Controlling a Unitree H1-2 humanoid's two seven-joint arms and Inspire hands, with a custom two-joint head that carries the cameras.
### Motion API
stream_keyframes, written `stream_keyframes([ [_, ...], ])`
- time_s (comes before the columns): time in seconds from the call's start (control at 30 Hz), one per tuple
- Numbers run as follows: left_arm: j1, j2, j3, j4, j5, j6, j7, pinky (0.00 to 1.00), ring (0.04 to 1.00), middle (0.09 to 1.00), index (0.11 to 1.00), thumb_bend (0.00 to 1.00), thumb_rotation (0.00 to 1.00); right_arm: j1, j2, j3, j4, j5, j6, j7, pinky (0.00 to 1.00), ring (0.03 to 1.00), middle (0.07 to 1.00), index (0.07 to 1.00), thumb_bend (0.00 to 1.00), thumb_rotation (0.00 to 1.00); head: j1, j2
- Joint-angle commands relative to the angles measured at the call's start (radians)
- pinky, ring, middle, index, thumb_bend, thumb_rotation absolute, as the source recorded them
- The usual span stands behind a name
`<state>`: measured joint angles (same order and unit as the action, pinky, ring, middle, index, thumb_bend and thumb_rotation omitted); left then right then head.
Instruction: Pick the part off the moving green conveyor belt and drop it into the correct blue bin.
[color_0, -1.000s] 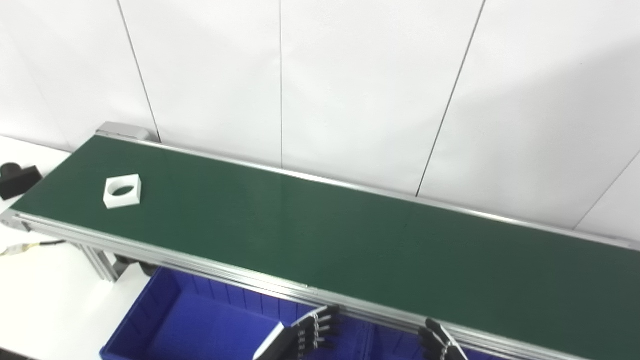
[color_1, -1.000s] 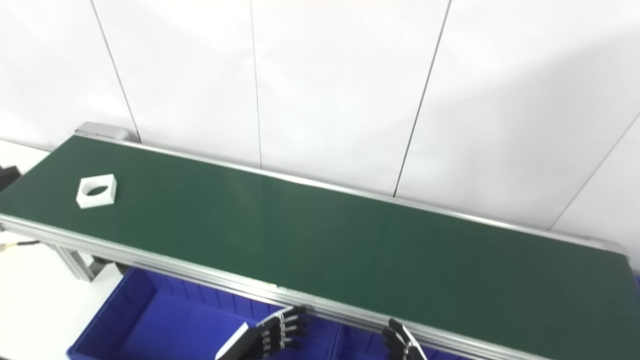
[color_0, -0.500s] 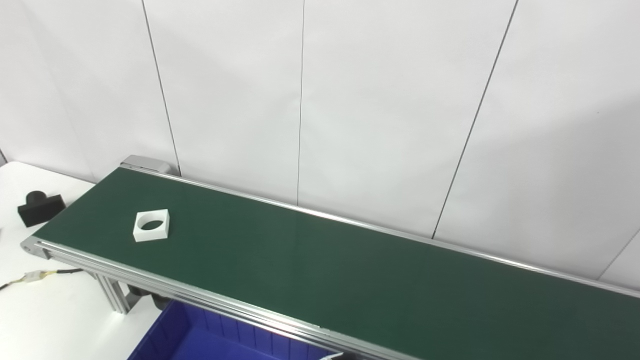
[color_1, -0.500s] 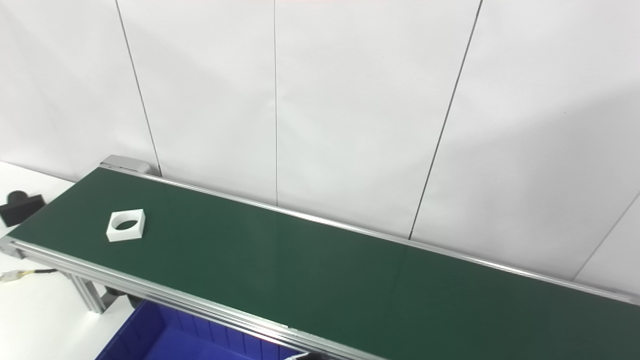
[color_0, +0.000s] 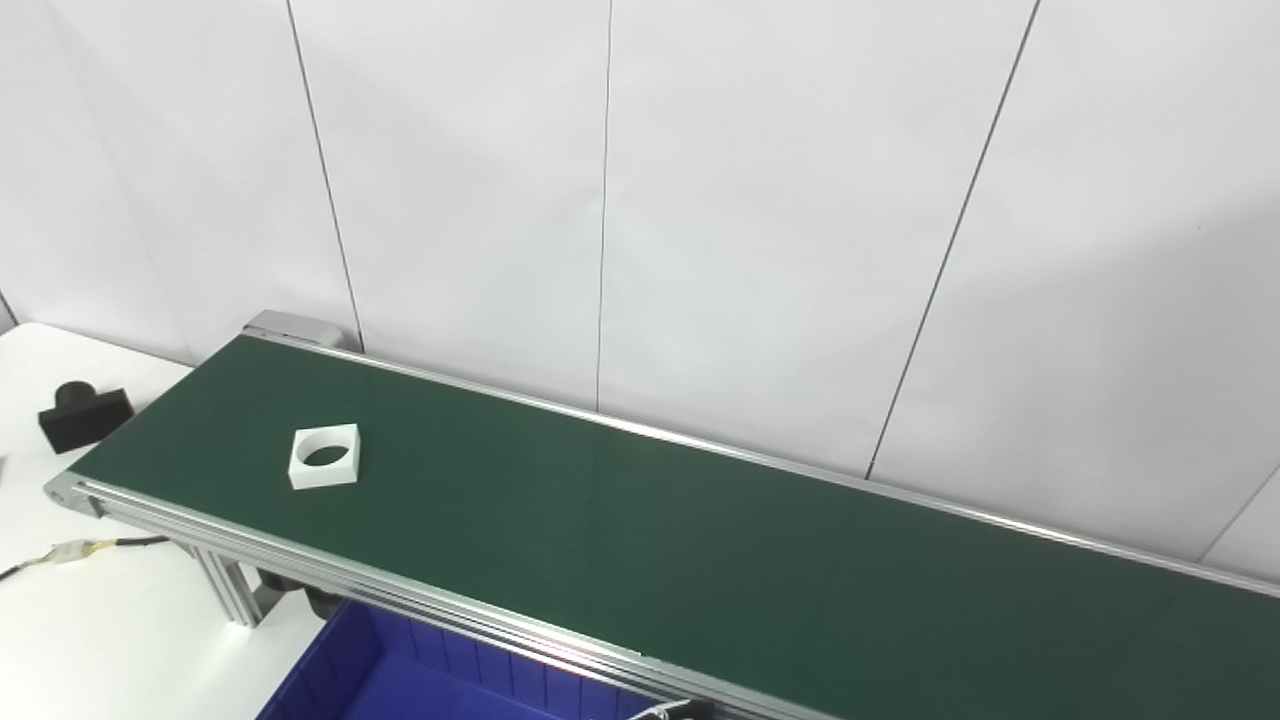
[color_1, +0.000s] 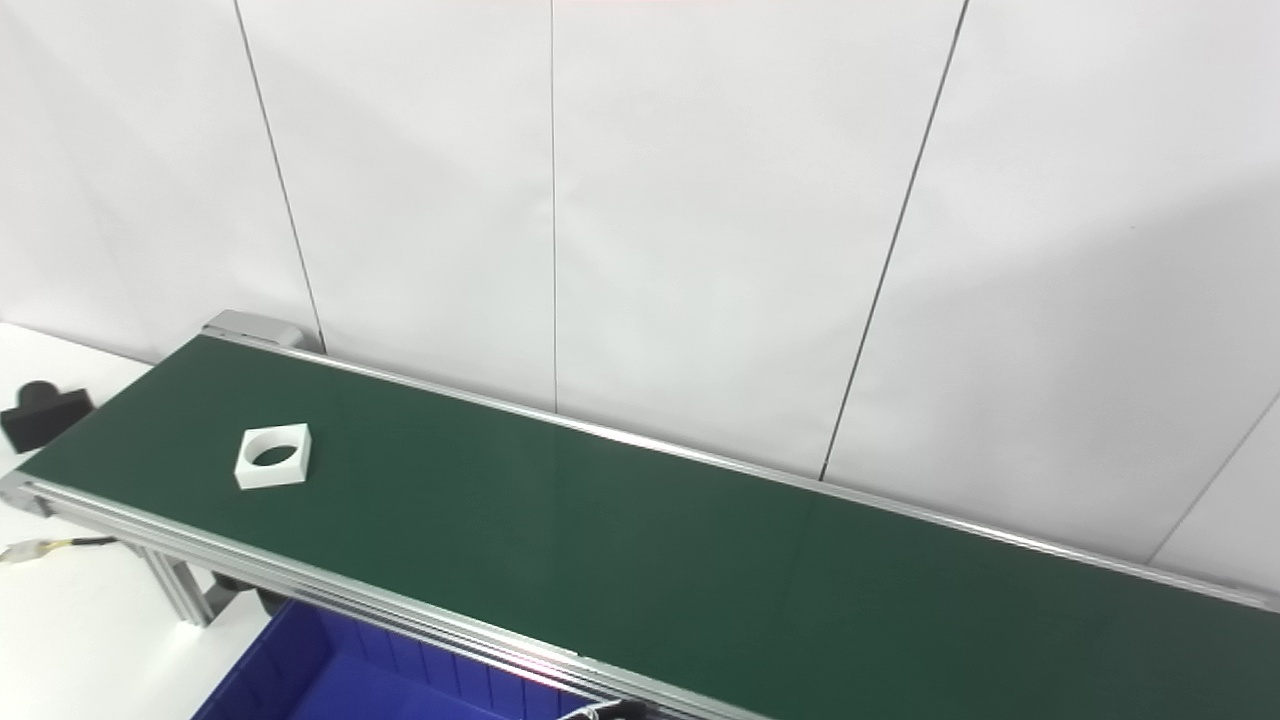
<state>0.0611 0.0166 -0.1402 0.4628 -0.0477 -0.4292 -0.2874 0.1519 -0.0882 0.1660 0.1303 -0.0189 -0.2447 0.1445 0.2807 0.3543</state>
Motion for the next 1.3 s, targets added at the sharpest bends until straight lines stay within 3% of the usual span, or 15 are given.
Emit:
stream_keyframes([
  [0.0, -0.013, 0.015, 0.001, -0.057, 0.012, -0.04, -0.001, 0.68, 0.755, 0.793, 0.824, 1.0, 0.35, -0.018, 0.006, -0.004, -0.01, 0.001, -0.065, 0.002, 0.86, 0.875, 0.87, 0.909, 0.75, 0.25, 0.002, 0.0],
  [0.17, -0.004, 0.034, -0.005, -0.102, 0.034, -0.04, 0.008, 0.65, 0.708, 0.748, 0.773, 1.0, 0.38, -0.02, 0.009, -0.003, -0.012, -0.003, -0.058, -0.001, 0.86, 0.873, 0.867, 0.902, 0.75, 0.23, 0.004, -0.004],
  [0.27, 0.008, 0.056, 0.004, -0.191, 0.032, -0.026, 0.011, 0.63, 0.678, 0.717, 0.718, 1.0, 0.36, -0.023, 0.01, -0.006, -0.003, 0.008, -0.067, 0.003, 0.87, 0.877, 0.87, 0.908, 0.75, 0.24, 0.008, -0.005],
  [0.73, 0.007, 0.144, 0.028, -0.443, 0.037, 0.084, 0.015, 0.61, 0.663, 0.691, 0.683, 0.96, 0.32, -0.033, 0.01, -0.01, 0.013, 0.007, -0.076, 0.003, 0.85, 0.865, 0.862, 0.902, 0.74, 0.23, 0.014, -0.009],
  [0.97, -0.03, 0.178, 0.045, -0.505, 0.041, 0.118, 0.011, 0.62, 0.674, 0.693, 0.68, 0.97, 0.35, -0.035, 0.011, -0.01, 0.015, 0.008, -0.075, 0.004, 0.84, 0.861, 0.862, 0.902, 0.75, 0.26, 0.013, -0.006],
  [1.23, -0.085, 0.195, 0.071, -0.531, 0.048, 0.156, 0.024, 0.62, 0.689, 0.71, 0.7, 0.92, 0.35, -0.037, 0.011, -0.011, 0.018, 0.011, -0.074, 0.007, 0.85, 0.862, 0.861, 0.9, 0.75, 0.24, 0.012, -0.004],
  [1.27, -0.095, 0.198, 0.076, -0.533, 0.052, 0.165, 0.026, 0.66, 0.713, 0.718, 0.706, 0.91, 0.36, -0.038, 0.011, -0.011, 0.018, 0.008, -0.073, 0.005, 0.84, 0.86, 0.861, 0.898, 0.75, 0.25, 0.012, -0.004],
])
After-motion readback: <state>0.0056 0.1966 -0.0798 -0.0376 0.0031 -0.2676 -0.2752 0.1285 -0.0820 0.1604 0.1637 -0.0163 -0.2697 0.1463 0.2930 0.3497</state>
